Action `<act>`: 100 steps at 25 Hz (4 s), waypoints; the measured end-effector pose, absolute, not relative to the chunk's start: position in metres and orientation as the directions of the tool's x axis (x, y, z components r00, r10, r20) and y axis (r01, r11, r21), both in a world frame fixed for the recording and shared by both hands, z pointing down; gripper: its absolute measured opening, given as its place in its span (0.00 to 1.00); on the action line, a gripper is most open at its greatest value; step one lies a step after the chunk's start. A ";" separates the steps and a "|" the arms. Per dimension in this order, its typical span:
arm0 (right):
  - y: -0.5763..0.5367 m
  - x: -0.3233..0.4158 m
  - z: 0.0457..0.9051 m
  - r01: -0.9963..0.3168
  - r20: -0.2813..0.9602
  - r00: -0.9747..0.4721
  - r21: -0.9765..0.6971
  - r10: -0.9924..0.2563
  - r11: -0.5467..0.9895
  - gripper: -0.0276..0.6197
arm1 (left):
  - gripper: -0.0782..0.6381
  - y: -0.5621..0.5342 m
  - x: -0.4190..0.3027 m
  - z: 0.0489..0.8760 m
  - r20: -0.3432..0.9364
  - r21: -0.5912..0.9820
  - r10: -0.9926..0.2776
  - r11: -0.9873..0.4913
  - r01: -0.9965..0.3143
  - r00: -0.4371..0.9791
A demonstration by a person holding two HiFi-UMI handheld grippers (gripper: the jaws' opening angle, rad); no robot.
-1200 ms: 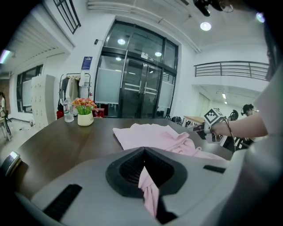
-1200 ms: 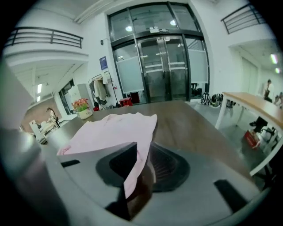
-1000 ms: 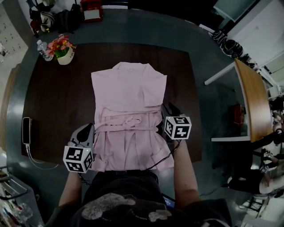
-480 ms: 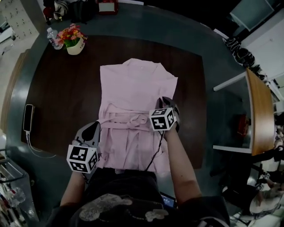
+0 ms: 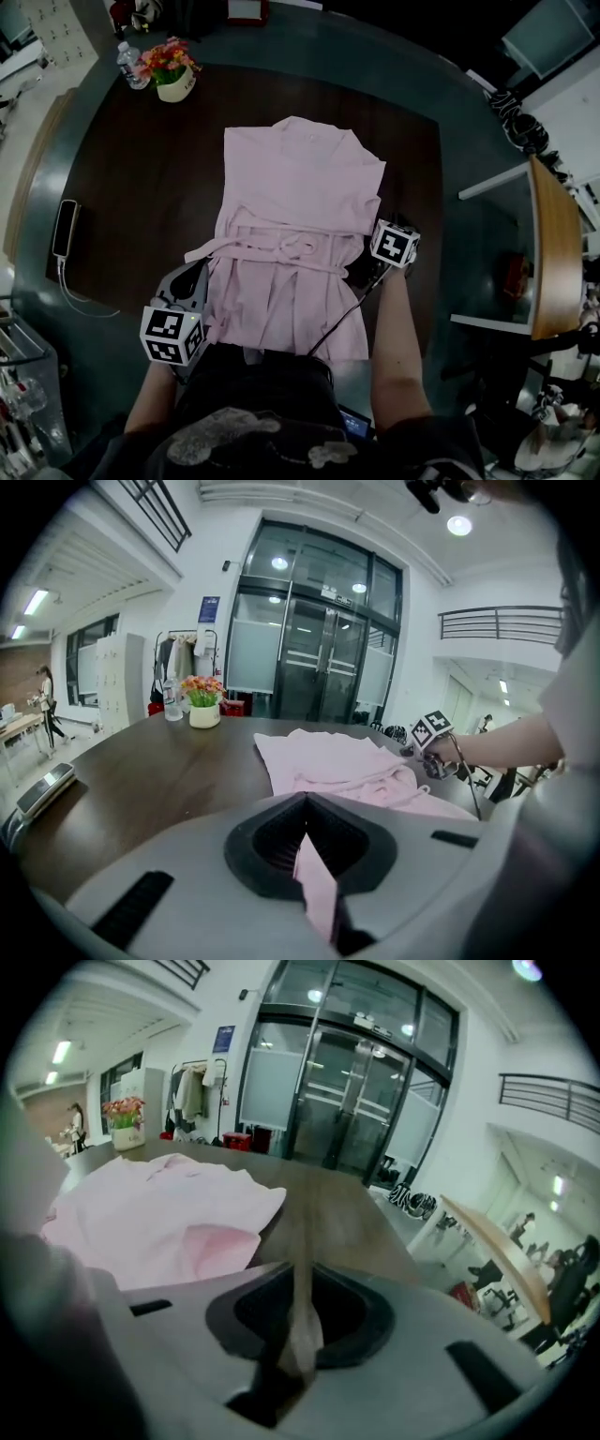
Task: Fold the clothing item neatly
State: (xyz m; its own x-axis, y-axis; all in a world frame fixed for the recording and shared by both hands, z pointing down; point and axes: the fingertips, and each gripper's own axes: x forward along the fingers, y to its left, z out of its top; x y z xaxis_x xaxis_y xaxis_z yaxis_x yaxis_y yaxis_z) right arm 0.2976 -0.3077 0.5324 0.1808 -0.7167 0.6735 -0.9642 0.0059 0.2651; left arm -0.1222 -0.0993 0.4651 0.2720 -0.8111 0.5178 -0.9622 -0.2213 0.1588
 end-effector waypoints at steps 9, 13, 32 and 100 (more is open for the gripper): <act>-0.289 0.180 0.485 -0.893 0.525 -0.365 0.038 -0.769 0.449 0.07 | 0.12 -0.078 -0.113 0.471 0.521 0.156 -0.817 -0.193 -0.969 0.247; -0.305 0.159 0.514 -0.840 0.632 -0.346 0.122 -0.693 0.530 0.06 | 0.12 -0.071 -0.106 0.470 0.525 0.132 -0.816 -0.201 -0.971 0.241; -0.125 0.304 0.450 -0.953 0.305 -0.184 -0.290 -0.934 0.093 0.06 | 0.12 0.007 -0.151 0.502 0.498 0.170 -0.804 -0.277 -0.946 0.325; 0.148 0.179 0.496 -0.792 0.498 -0.575 -0.142 -0.649 0.594 0.05 | 0.15 0.192 -0.139 0.518 0.305 0.406 -0.652 -0.569 -0.714 0.694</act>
